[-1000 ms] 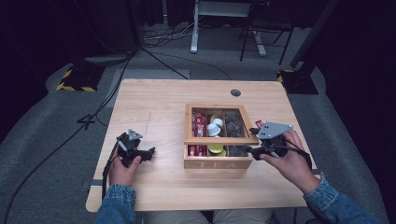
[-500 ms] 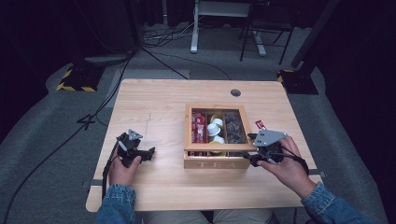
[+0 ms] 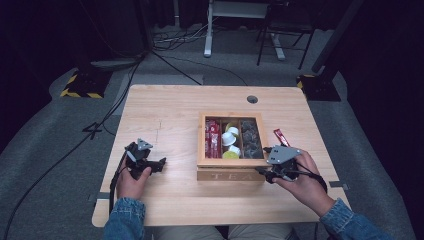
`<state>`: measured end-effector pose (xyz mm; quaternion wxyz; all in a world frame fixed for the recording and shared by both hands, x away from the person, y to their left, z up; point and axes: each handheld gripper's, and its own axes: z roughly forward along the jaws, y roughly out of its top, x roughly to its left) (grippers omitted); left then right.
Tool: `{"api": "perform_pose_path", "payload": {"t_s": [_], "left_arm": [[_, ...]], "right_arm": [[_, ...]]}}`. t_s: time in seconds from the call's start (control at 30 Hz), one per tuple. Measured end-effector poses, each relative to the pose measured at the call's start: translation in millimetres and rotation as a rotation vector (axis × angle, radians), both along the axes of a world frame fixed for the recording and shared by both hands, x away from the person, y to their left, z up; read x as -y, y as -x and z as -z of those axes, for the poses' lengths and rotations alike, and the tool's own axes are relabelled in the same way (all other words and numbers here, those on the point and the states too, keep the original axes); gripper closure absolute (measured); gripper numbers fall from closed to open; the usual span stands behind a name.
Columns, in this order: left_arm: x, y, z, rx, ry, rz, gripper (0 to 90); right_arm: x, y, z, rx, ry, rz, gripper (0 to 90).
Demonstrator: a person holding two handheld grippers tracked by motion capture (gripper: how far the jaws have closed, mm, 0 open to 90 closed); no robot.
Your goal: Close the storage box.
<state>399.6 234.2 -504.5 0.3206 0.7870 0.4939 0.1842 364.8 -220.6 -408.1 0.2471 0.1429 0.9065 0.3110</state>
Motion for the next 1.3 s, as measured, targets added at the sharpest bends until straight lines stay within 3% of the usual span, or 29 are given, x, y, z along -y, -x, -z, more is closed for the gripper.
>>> {"api": "perform_pose_path", "payload": {"t_s": [0.2,0.27,0.33,0.4,0.53,0.63,0.83,0.97,1.13,1.3], "left_arm": [[0.0,0.0,0.0,0.0,0.001,-0.001,10.9],[0.0,-0.1,-0.1,-0.002,0.001,-0.001,10.9],[0.0,-0.2,0.1,0.0,0.001,-0.001,10.9],[0.0,-0.1,0.0,-0.001,0.001,-0.002,10.9],[-0.4,0.2,-0.1,-0.001,-0.003,0.0,10.9],[-0.6,0.6,-0.2,-0.003,-0.004,-0.001,10.9],[-0.8,1.7,-0.2,-0.001,-0.003,-0.008,10.9],[-0.9,1.9,-0.2,0.0,-0.005,-0.007,10.9],[-0.9,2.4,-0.2,0.0,-0.004,-0.01,10.9],[-1.2,2.5,-0.1,0.0,-0.003,-0.007,10.9]], "right_arm": [[-3.7,2.5,9.4,0.006,0.046,-0.011,32.4],[-3.8,4.7,9.1,-0.04,-0.008,-0.009,35.7],[-3.9,5.9,7.1,-0.029,0.002,-0.006,33.1],[-2.9,6.7,4.8,-0.046,-0.024,-0.01,32.5],[6.5,5.9,-10.0,-0.106,-0.141,0.033,30.6],[17.9,2.4,-20.6,-0.114,-0.207,0.067,29.0],[46.9,-6.3,-32.1,-0.126,-0.286,0.147,28.6],[64.4,-11.4,-31.6,-0.138,-0.311,0.194,28.0],[84.4,-16.2,-31.3,-0.181,-0.288,0.278,25.9],[107.1,-21.9,-32.8,-0.188,-0.298,0.346,24.8]]}}
